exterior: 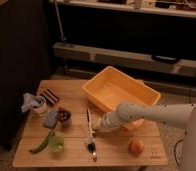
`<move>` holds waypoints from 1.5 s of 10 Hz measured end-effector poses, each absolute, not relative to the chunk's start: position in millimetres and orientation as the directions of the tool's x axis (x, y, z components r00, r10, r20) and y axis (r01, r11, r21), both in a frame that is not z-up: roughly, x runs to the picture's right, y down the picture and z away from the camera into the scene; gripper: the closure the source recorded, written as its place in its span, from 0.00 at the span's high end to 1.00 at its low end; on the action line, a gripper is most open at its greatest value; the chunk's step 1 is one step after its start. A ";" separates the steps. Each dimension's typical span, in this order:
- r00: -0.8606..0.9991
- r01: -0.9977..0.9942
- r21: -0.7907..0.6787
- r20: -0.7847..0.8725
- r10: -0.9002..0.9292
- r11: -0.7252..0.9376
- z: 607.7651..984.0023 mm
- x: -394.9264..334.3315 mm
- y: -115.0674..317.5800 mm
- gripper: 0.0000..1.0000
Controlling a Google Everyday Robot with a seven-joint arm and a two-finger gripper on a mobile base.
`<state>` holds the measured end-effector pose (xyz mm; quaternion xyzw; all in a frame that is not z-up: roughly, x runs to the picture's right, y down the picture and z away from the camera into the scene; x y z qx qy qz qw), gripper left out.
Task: Place fork in tray
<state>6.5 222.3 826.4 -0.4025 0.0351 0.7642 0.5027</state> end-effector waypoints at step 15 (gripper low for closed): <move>-0.167 -0.802 -0.343 -0.657 0.735 -0.489 830.5 4.4 229.0 0.08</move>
